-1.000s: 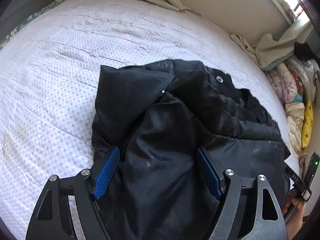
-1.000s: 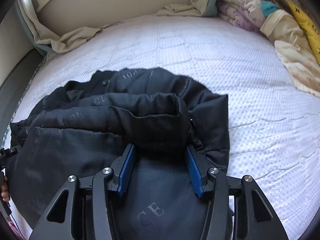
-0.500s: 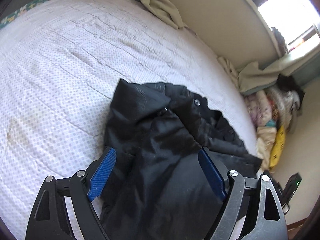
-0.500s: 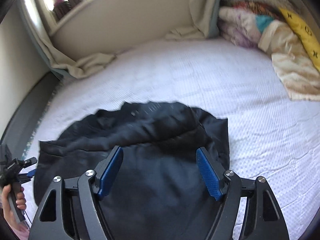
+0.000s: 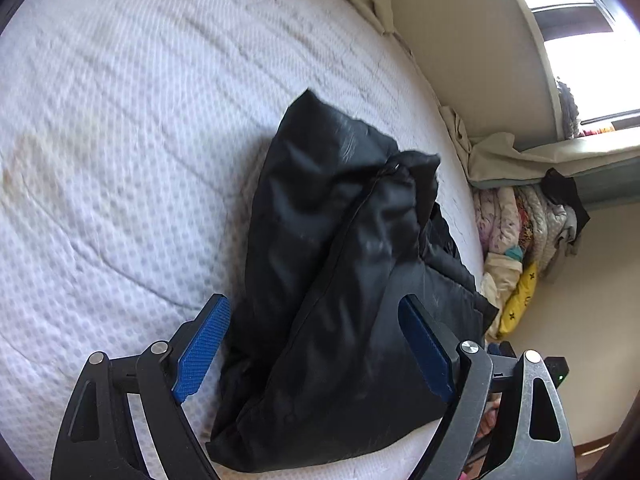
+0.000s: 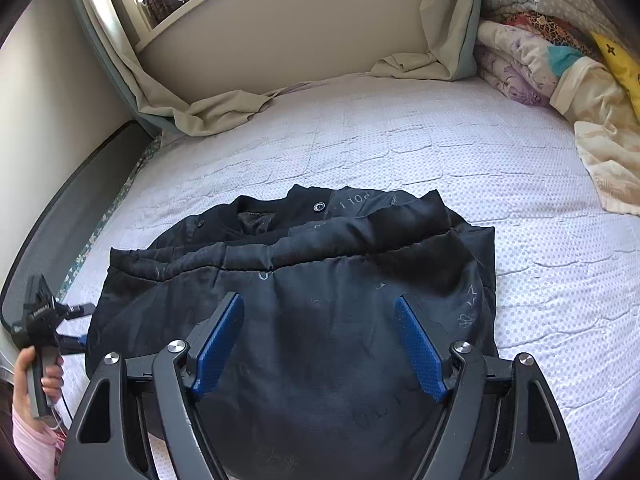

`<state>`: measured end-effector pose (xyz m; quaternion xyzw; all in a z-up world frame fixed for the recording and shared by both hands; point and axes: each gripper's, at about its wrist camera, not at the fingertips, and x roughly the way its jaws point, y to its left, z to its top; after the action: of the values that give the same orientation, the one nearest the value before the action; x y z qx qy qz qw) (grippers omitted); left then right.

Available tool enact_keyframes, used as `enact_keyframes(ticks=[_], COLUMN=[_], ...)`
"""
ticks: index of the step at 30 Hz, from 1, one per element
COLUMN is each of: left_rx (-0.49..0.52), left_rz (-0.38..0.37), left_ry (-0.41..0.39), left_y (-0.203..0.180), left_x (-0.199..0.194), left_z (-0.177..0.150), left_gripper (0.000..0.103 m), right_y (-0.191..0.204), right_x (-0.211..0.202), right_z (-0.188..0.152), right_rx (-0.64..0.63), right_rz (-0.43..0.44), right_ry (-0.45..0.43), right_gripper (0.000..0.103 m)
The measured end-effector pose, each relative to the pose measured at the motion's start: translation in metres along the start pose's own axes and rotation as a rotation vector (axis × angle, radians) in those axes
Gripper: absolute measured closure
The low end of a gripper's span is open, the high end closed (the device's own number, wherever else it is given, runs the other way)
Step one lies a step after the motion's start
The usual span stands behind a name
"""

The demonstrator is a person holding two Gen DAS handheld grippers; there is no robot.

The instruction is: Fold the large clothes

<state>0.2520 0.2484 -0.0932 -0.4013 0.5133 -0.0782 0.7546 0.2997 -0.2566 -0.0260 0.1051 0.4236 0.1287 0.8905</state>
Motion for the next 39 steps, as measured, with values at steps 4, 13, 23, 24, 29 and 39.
enact_keyframes(ticks=[4, 13, 23, 24, 29, 39], left_rx=[-0.05, -0.053, -0.065, -0.08, -0.087, -0.052], left_rz=[-0.034, -0.162, -0.212, -0.22, -0.229, -0.239], left_ry=[0.063, 0.049, 0.042, 0.043, 0.024, -0.016], left_y=[0.015, 0.022, 0.017, 0.018, 0.01, 0.0], left_x=[0.017, 0.032, 0.046, 0.048, 0.048, 0.035], left_z=[-0.005, -0.018, -0.025, -0.025, -0.024, -0.026], left_gripper=[0.012, 0.005, 0.029, 0.034, 0.049, 0.06], right_y=[-0.002, -0.006, 0.002, 0.005, 0.025, 0.07], right_x=[-0.002, -0.006, 0.001, 0.002, 0.004, 0.029], right_z=[0.0, -0.002, -0.007, -0.008, -0.013, -0.028], right_rx=[0.009, 0.043, 0.04, 0.029, -0.059, -0.312], right_rz=[0.013, 0.055, 0.096, 0.096, 0.076, -0.056], right_ry=[0.001, 0.014, 0.047, 0.05, 0.043, 0.037], right_gripper=[0.026, 0.026, 0.026, 0.026, 0.027, 0.066])
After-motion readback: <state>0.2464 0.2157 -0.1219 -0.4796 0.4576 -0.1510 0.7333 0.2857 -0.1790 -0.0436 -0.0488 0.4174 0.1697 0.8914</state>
